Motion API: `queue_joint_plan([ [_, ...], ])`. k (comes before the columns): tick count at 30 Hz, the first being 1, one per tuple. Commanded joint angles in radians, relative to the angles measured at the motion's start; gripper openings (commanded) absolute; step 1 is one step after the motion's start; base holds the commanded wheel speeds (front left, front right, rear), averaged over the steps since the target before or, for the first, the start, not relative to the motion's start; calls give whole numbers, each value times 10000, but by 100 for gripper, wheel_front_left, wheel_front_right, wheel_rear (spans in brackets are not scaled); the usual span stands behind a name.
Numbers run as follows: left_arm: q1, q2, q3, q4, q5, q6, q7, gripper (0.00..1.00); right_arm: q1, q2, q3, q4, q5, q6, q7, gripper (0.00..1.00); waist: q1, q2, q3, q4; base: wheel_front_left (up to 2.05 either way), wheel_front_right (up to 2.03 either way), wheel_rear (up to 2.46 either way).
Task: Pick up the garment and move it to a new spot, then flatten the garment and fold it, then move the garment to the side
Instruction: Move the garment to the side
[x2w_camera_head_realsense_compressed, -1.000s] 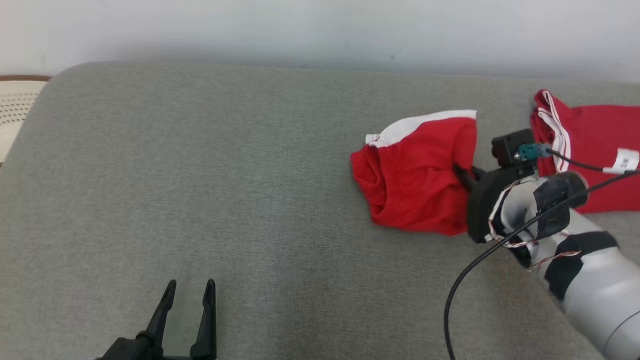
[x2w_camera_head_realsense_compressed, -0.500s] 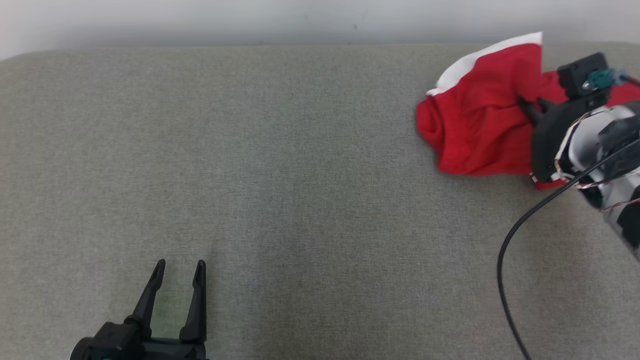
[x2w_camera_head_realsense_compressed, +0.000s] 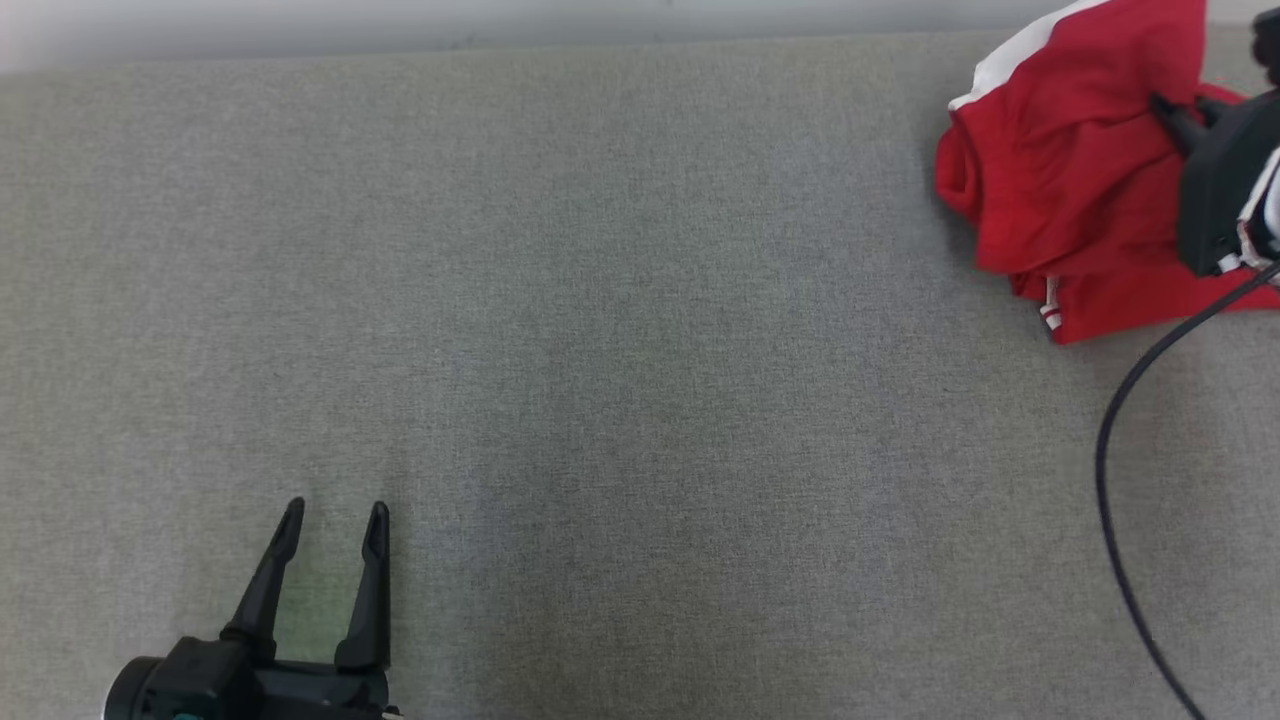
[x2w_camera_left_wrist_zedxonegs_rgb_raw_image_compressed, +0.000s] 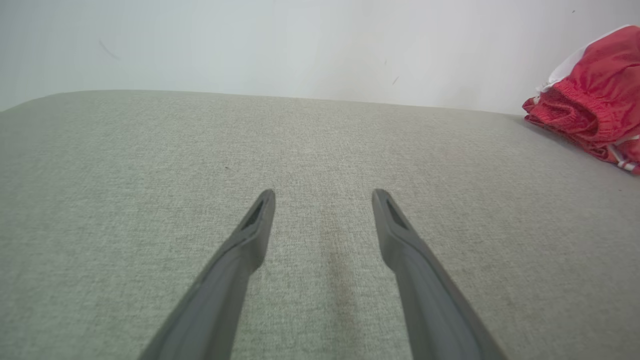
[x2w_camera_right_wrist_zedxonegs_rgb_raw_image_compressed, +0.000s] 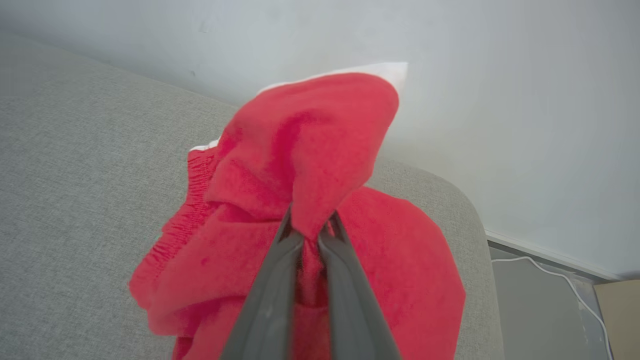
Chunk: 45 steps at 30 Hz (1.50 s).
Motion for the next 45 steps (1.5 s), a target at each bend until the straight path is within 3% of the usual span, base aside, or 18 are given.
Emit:
queue_joint_plan([
  [1, -28, 99, 52, -85, 149, 7, -46, 100, -199, -151, 31, -63, 70, -4, 54, 0, -1, -1, 130, -82, 0, 0, 0],
  [18, -158, 284, 200, -680, 248, -37, -46, 100, -1113, -1259, 152, -181, 291, -5, 572, 0, -1, -1, 982, -378, 0, 0, 0],
  [32, -209, 294, 147, -825, 320, 69, -46, 100, -1283, -1277, 208, 370, -27, -5, 585, 2, -1, -1, 1274, -330, 0, 0, 0],
  [33, -256, 329, 174, -777, 285, 45, -46, 100, -1323, -1267, 209, 444, -131, -5, 501, 37, -1, -1, 1288, -322, 0, 0, 0],
  [34, -299, 353, 190, -735, 249, 26, -46, 100, -1345, -1248, 211, 524, -195, -5, 460, 89, -1, -1, 1297, -312, 0, 0, 0],
  [35, -306, 350, 189, -713, 238, 19, -46, 100, -1365, -1242, 214, 637, -265, -5, 439, 100, -1, -1, 1301, -299, 0, 0, 0],
  [45, -124, 285, 195, -643, 164, 88, -46, 100, -1463, -979, 221, 1003, -565, -5, 253, 100, -1, -1, 1043, -278, 0, 0, 0],
])
